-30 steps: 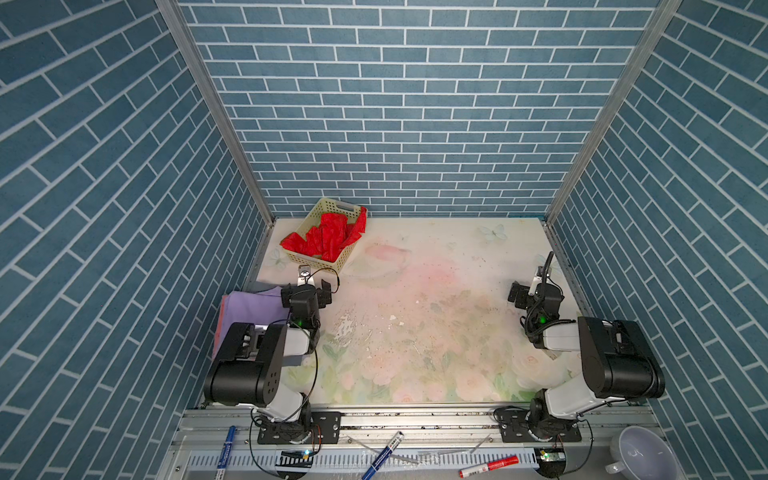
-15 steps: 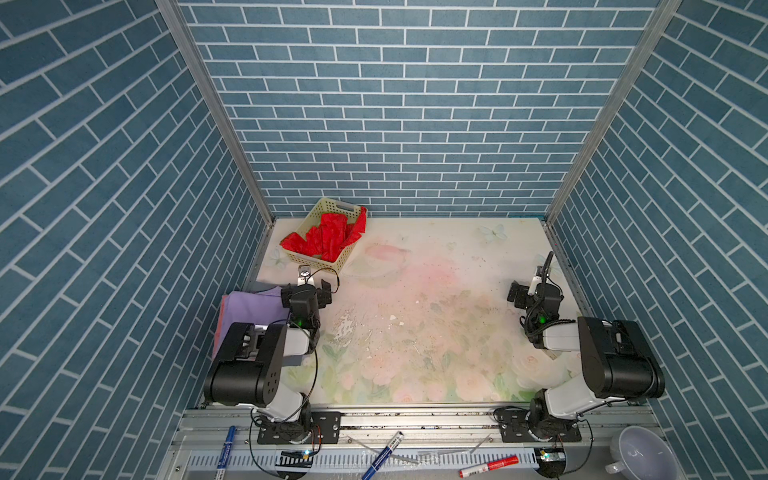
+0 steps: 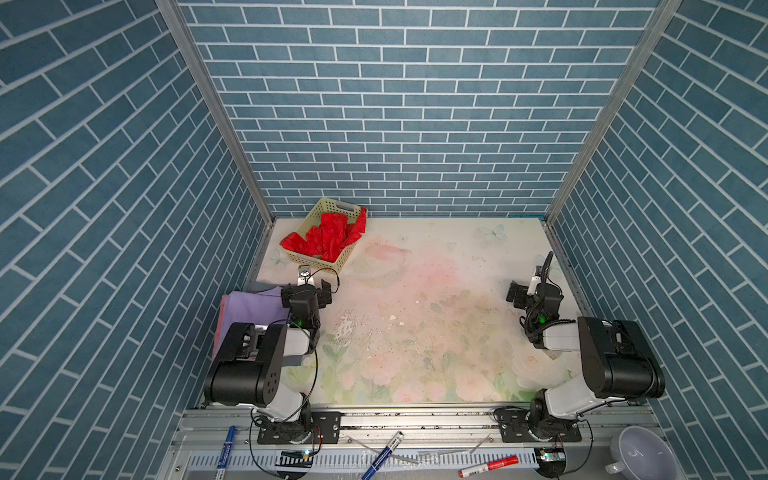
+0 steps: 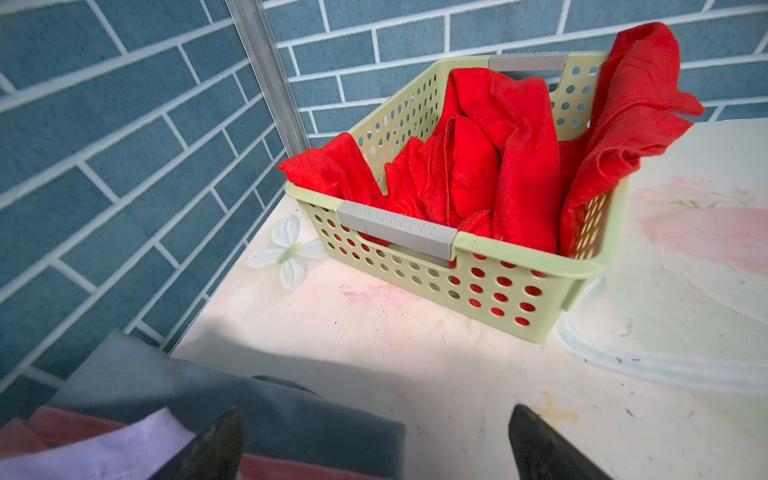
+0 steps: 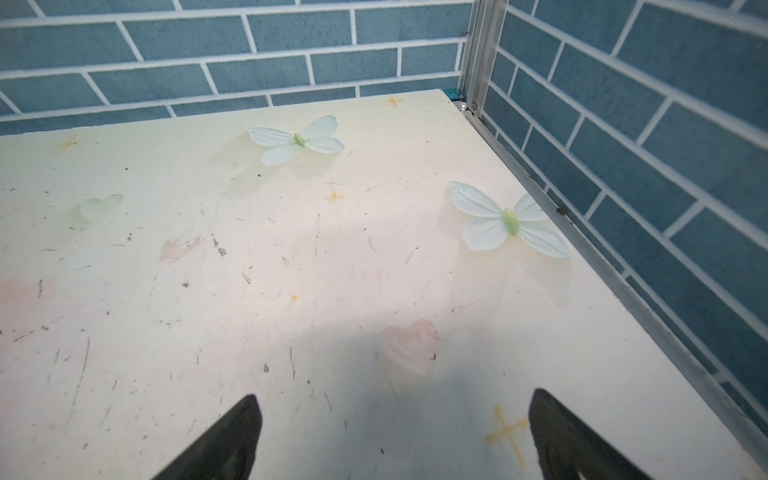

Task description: Fold and stack the t-shirts

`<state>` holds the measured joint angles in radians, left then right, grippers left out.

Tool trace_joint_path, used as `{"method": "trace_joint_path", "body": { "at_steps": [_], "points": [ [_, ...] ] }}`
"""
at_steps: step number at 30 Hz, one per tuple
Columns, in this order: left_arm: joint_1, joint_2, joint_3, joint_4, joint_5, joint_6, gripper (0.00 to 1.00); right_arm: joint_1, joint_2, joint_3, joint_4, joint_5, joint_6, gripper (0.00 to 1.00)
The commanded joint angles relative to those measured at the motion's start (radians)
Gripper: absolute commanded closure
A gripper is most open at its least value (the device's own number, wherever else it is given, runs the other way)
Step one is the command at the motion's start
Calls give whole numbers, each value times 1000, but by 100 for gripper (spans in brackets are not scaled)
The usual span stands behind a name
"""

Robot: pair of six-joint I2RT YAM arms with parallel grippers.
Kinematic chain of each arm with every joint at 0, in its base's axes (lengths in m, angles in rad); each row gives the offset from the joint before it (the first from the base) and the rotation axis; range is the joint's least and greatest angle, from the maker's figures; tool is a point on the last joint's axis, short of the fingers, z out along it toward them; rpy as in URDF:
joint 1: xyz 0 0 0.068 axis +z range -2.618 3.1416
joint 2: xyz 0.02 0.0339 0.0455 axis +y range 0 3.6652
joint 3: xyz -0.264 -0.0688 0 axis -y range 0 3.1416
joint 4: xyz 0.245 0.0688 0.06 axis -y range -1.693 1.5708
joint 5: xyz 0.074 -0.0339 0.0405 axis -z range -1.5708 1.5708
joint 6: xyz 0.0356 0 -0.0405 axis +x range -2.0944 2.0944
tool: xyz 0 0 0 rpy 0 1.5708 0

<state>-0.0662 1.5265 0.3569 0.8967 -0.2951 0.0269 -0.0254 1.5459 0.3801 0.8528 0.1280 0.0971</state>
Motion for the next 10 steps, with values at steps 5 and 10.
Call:
{"method": "trace_joint_path", "body": {
  "at_steps": [5,10],
  "points": [
    [-1,8,10,16,-9,5,0,-2,1,13,17,-14,-29,1],
    [-3,7,9,17,-9,8,0,-2,-4,5,31,-10,-34,1]
  ]
}}
